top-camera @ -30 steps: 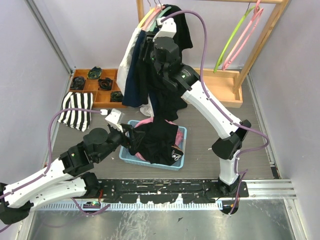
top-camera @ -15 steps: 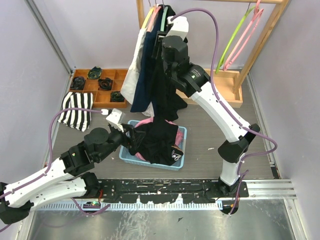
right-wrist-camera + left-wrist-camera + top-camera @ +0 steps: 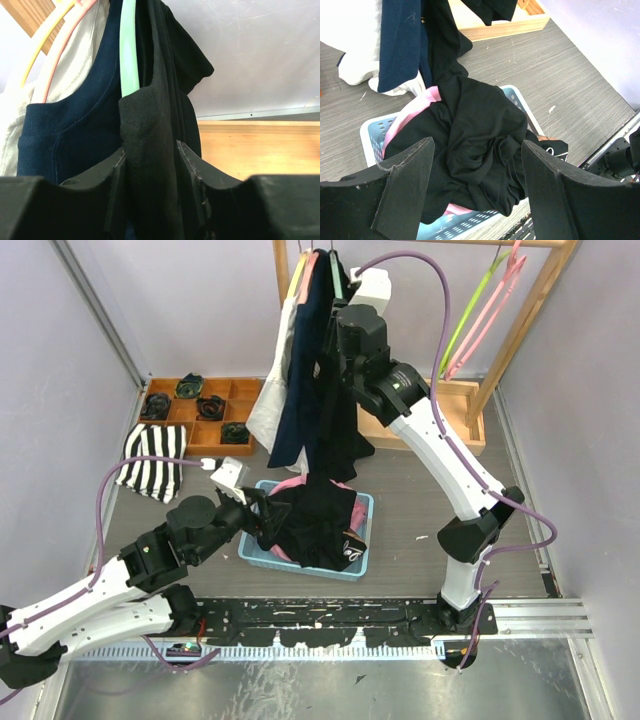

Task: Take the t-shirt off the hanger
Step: Pick up the hanger from the clothesline.

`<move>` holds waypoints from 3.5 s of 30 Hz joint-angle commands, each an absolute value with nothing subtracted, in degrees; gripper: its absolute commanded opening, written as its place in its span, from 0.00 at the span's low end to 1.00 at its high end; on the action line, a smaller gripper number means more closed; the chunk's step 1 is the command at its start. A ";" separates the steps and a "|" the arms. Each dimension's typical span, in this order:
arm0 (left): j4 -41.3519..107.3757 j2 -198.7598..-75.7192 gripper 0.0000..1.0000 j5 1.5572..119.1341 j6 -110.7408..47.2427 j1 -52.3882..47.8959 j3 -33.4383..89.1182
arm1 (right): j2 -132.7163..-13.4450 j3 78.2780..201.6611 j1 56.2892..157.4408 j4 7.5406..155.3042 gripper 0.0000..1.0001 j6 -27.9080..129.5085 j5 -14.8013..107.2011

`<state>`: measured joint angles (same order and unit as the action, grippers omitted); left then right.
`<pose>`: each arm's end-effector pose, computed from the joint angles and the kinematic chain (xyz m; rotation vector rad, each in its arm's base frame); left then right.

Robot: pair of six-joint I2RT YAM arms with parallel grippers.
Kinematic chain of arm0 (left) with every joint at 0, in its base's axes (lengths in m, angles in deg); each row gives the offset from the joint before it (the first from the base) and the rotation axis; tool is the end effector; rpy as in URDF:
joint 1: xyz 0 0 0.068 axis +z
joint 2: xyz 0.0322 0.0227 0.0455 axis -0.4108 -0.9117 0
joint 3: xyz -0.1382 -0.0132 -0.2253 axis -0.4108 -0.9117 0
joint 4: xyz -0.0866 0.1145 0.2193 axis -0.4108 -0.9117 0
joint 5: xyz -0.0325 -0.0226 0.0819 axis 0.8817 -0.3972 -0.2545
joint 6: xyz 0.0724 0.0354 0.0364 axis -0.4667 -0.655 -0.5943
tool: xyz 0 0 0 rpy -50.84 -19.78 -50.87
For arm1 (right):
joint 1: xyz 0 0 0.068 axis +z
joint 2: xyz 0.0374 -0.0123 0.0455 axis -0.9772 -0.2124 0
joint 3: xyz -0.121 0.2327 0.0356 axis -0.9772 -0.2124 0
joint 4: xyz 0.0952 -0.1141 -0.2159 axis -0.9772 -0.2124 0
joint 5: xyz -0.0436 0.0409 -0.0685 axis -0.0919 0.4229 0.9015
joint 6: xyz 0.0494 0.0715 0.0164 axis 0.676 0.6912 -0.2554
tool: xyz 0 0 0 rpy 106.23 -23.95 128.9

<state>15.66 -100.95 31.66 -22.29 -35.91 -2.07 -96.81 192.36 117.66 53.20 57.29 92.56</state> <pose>0.1274 -0.1670 0.3171 0.3567 1.7882 -0.7024 0.3554 0.2332 0.4993 0.1254 1.6443 0.1446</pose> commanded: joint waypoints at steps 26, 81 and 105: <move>20.18 -104.02 0.78 31.49 -23.99 -36.07 -0.36 | -86.18 189.37 113.66 65.51 0.01 44.07 92.86; 18.80 -124.40 0.85 30.95 -33.38 -36.08 31.39 | -47.02 165.79 113.15 67.14 0.01 43.67 73.57; 16.91 -134.04 0.87 33.71 -41.05 -36.01 49.36 | -37.66 151.08 113.14 72.01 0.01 45.64 70.04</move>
